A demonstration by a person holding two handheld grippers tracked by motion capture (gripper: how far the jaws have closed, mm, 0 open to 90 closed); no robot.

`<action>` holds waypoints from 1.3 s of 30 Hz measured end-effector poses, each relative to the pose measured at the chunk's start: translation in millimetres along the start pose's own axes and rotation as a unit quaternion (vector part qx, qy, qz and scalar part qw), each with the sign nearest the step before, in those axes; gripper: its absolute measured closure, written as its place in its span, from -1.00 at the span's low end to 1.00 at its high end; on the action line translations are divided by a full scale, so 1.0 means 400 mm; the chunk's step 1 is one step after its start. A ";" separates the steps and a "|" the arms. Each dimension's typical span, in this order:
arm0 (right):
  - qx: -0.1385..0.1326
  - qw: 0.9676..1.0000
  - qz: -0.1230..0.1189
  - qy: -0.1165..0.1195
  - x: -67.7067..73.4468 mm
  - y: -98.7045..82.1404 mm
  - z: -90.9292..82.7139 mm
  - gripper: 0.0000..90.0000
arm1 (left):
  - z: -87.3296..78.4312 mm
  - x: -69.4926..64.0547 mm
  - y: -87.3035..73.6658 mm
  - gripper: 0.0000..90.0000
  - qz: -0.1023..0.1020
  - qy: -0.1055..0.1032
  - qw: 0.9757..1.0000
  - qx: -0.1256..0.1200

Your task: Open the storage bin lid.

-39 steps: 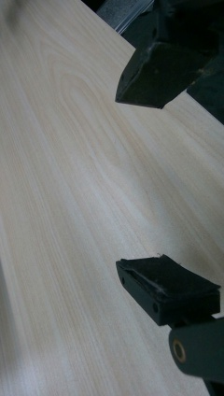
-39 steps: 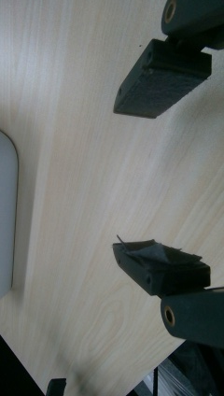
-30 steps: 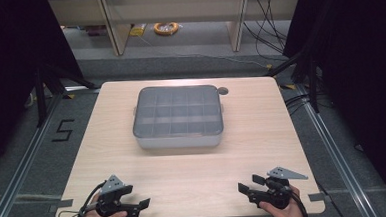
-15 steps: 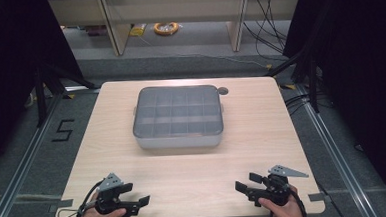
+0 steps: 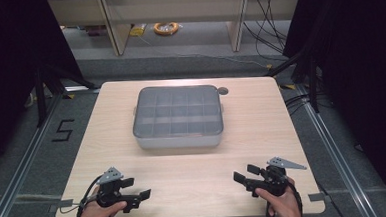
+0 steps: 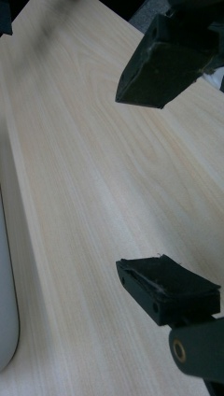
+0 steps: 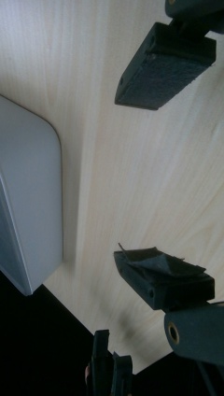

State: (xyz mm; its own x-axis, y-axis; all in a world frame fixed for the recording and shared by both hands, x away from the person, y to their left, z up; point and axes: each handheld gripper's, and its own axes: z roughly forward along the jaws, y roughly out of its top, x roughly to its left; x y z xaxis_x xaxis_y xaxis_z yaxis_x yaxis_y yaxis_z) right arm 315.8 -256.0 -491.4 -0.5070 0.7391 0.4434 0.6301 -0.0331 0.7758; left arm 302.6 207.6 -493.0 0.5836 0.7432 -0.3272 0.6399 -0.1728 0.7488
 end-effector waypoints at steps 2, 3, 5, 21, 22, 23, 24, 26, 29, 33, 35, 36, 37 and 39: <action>0.001 1.000 -0.005 -0.003 0.004 0.008 0.005 -0.51 | 0.000 0.002 0.005 -0.65 0.001 0.002 1.000 -0.006; 0.005 1.000 -0.013 -0.006 0.004 0.012 0.006 -0.50 | -0.001 0.002 0.009 -0.65 -0.001 0.000 1.000 -0.006; 0.000 1.000 -0.016 -0.006 0.004 0.024 0.013 -0.50 | -0.001 0.005 0.015 -0.65 0.000 0.001 1.000 -0.010; 0.001 1.000 -0.029 -0.001 0.003 0.079 0.050 -0.47 | 0.007 0.027 0.042 -0.65 -0.014 -0.001 1.000 -0.016; 0.004 1.000 -0.023 -0.002 0.008 0.080 0.051 -0.47 | 0.009 0.028 0.043 -0.65 -0.014 -0.002 1.000 -0.017; 0.004 1.000 -0.023 -0.002 0.008 0.080 0.051 -0.47 | 0.010 0.029 0.045 -0.65 -0.015 -0.002 1.000 -0.016; 0.001 0.999 -0.032 0.002 0.005 0.087 0.057 -0.47 | 0.010 0.031 0.046 -0.65 -0.012 -0.001 1.000 -0.015; 0.001 0.999 -0.043 -0.009 0.000 0.091 0.062 -0.47 | 0.011 0.032 0.051 -0.65 -0.012 -0.001 1.000 -0.016; -0.001 0.999 -0.041 -0.007 -0.001 0.107 0.074 -0.47 | 0.011 0.038 0.058 -0.65 -0.012 0.002 1.000 -0.017; 0.005 1.000 -0.019 -0.008 0.007 0.124 0.086 -0.47 | 0.011 0.047 0.069 -0.65 -0.019 0.010 0.999 -0.026; -0.002 0.999 -0.041 -0.008 -0.001 0.130 0.093 -0.47 | 0.011 0.053 0.074 -0.65 -0.022 0.011 0.999 -0.030; -0.002 0.999 -0.040 -0.008 0.000 0.136 0.095 -0.47 | 0.011 0.056 0.076 -0.65 -0.020 0.012 0.999 -0.029; -0.006 0.999 -0.043 -0.003 -0.001 0.146 0.100 -0.47 | 0.013 0.057 0.078 -0.65 -0.022 0.014 0.999 -0.031; -0.008 0.999 -0.039 -0.001 -0.001 0.152 0.101 -0.47 | 0.015 0.062 0.082 -0.65 -0.026 0.013 0.999 -0.030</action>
State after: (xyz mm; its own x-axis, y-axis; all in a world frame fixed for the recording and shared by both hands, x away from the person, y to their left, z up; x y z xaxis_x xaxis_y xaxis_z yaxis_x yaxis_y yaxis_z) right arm 378.2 -231.1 -462.7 -0.5523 0.7417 0.3807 0.5801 0.0138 0.8145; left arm 341.2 216.5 -480.2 0.5360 0.7672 -0.3523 0.6379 -0.0947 0.7643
